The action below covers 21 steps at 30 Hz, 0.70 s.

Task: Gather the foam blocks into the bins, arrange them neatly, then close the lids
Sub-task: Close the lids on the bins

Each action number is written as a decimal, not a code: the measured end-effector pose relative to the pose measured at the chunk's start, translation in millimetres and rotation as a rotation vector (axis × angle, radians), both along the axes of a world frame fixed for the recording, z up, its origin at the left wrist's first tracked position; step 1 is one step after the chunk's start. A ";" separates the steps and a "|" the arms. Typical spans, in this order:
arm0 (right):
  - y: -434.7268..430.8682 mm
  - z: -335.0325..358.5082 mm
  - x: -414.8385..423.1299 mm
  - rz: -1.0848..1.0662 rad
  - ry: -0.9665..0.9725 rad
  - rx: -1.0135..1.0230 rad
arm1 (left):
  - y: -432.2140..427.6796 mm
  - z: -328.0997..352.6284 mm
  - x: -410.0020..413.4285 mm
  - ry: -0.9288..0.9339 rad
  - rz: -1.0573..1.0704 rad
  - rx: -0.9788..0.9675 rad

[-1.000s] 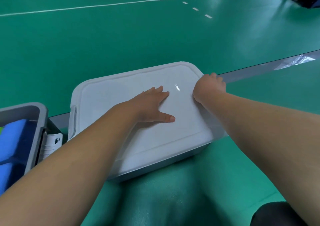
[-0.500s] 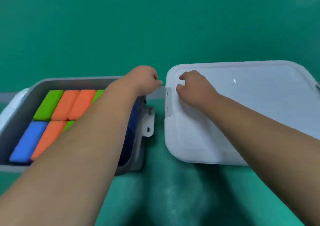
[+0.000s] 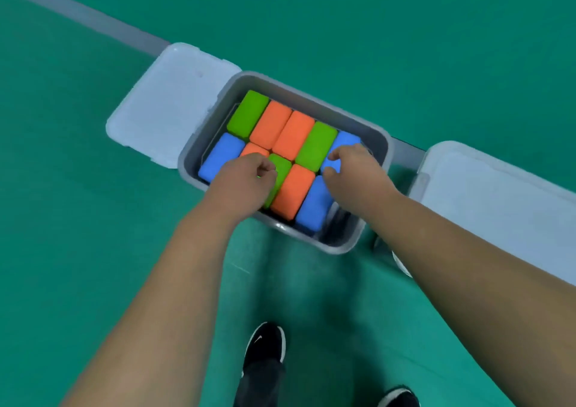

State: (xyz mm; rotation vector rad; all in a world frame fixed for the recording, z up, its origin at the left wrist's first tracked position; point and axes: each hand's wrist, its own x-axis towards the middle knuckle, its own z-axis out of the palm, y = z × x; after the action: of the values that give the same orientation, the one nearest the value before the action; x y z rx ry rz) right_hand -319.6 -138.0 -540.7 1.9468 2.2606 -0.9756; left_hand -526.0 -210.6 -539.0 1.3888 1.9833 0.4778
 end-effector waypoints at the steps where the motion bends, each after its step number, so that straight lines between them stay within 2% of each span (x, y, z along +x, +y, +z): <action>1: -0.7 17.1 -21.4 0.033 -0.010 -0.012 | -8.6 13.1 -21.9 -0.002 0.023 -0.032; 7: -2.9 81.0 -142.4 0.300 -0.018 -0.030 | -16.8 64.9 -143.1 0.020 0.053 -0.142; 12: 6.0 96.9 -210.6 0.339 -0.009 -0.117 | -9.4 78.1 -223.4 0.129 -0.041 -0.246; 16: 21.7 91.1 -259.3 0.366 -0.042 -0.150 | 1.5 60.3 -275.4 0.141 -0.025 -0.302; 21: 55.9 49.1 -327.2 0.396 -0.039 -0.173 | 26.9 4.7 -328.2 0.179 -0.047 -0.434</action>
State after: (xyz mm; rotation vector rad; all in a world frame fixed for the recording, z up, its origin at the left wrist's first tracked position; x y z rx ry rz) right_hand -646.9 -82.1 -491.5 1.3659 2.3211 -1.0255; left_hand -854.1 -183.6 -534.3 1.2278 2.0336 -0.1031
